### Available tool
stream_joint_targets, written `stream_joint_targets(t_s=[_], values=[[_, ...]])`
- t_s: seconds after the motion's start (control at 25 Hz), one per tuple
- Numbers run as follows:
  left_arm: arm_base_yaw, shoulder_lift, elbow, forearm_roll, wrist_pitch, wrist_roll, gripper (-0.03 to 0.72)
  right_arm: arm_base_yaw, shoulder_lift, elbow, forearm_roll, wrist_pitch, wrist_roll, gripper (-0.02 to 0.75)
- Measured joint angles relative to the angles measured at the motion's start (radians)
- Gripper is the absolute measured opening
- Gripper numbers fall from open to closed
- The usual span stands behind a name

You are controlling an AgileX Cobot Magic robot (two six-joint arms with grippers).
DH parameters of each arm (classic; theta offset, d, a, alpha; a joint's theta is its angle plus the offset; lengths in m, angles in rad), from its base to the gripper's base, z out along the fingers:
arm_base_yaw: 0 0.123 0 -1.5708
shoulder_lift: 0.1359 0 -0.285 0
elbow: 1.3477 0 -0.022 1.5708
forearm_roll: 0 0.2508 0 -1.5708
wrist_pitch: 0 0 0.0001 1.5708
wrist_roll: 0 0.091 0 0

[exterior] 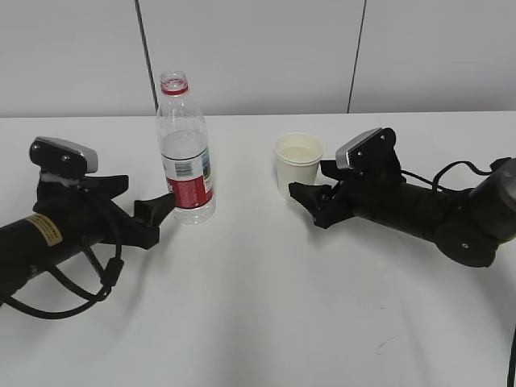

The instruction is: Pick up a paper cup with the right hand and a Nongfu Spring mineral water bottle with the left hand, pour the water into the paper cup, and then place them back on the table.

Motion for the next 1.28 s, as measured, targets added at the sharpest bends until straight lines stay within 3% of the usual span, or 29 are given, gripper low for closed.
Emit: stream_joint_targets(t_s=[0.44, 0.64, 0.96, 1.16, 1.28], values=[[0.111, -0.05, 0.041, -0.12, -0.003, 0.056, 0.551, -0.012, -0.011, 0.025, 0.129, 0.073, -0.074, 0.588], [0.149, -0.05, 0.042, -0.227, -0.003, 0.121, 0.551, -0.089, -0.011, 0.025, 0.231, 0.076, -0.083, 0.588], [0.158, -0.05, 0.033, -0.434, -0.006, 0.248, 0.551, -0.209, -0.011, 0.025, 0.313, 0.081, -0.067, 0.588], [0.158, -0.05, 0.003, -0.458, 0.026, 0.261, 0.551, -0.222, -0.013, 0.025, 0.329, 0.104, -0.049, 0.588], [0.158, -0.055, -0.046, -0.468, 0.16, 0.261, 0.551, -0.222, -0.036, 0.026, 0.335, 0.169, -0.028, 0.588]])
